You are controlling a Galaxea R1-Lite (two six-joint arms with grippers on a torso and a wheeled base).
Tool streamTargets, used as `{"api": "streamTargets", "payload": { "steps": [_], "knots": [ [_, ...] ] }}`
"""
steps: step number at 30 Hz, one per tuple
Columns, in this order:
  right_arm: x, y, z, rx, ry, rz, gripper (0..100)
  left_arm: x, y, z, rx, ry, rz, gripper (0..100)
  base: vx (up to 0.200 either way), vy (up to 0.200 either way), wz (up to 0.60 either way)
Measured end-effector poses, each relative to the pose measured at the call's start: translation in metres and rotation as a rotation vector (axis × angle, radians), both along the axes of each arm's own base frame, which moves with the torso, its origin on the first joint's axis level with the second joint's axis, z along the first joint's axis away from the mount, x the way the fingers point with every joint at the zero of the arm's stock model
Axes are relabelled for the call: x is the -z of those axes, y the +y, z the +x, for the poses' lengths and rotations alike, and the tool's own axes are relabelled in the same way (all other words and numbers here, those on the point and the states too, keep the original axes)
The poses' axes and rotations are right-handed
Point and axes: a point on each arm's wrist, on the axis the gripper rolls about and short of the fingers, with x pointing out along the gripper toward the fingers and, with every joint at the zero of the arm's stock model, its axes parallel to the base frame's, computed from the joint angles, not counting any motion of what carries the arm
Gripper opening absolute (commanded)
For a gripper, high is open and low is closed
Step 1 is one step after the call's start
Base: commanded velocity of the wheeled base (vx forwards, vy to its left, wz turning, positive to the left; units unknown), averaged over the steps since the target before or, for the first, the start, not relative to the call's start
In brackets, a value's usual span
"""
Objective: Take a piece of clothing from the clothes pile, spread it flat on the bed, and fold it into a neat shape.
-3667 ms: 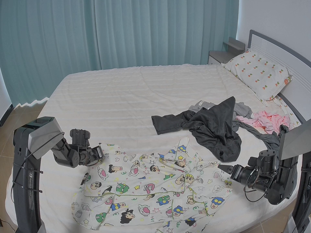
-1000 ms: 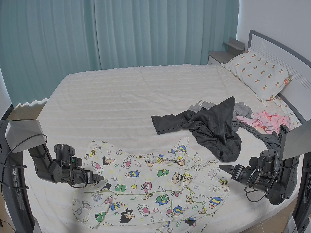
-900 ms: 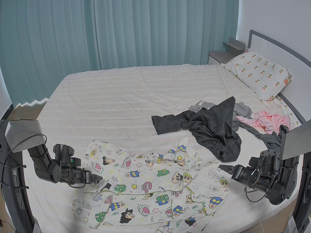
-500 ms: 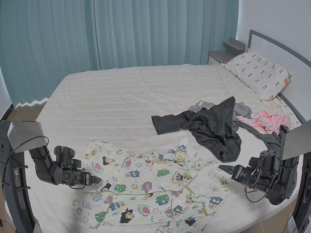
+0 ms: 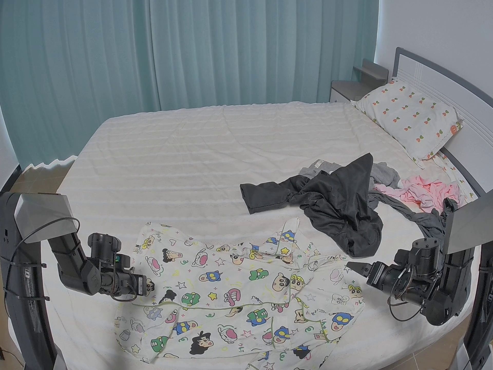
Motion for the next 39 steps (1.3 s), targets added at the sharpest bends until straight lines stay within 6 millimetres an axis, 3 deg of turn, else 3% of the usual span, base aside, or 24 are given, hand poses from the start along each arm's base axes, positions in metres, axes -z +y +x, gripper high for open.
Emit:
{"api": "streamTargets", "payload": {
  "steps": [23, 31, 32, 39],
  "knots": [
    [0.0, 0.0, 0.0, -0.001, 0.001, -0.001, 100, -0.01, 0.046, -0.01, -0.149, -0.011, -0.009, 0, 0.0, 0.0, 0.0],
    [0.0, 0.0, 0.0, -0.001, 0.0, 0.0, 100, -0.009, 0.052, -0.017, -0.17, 0.004, -0.012, 0, 0.0, 0.0, 0.0],
    [0.0, 0.0, 0.0, -0.001, 0.0, 0.0, 100, -0.009, 0.052, -0.018, -0.17, 0.009, -0.012, 100, 0.0, 0.0, 0.0],
    [0.0, 0.0, -0.001, -0.002, 0.005, -0.001, 100, -0.006, 0.051, -0.027, -0.183, 0.04, -0.022, 100, 0.0, 0.0, 0.0]
  ]
}}
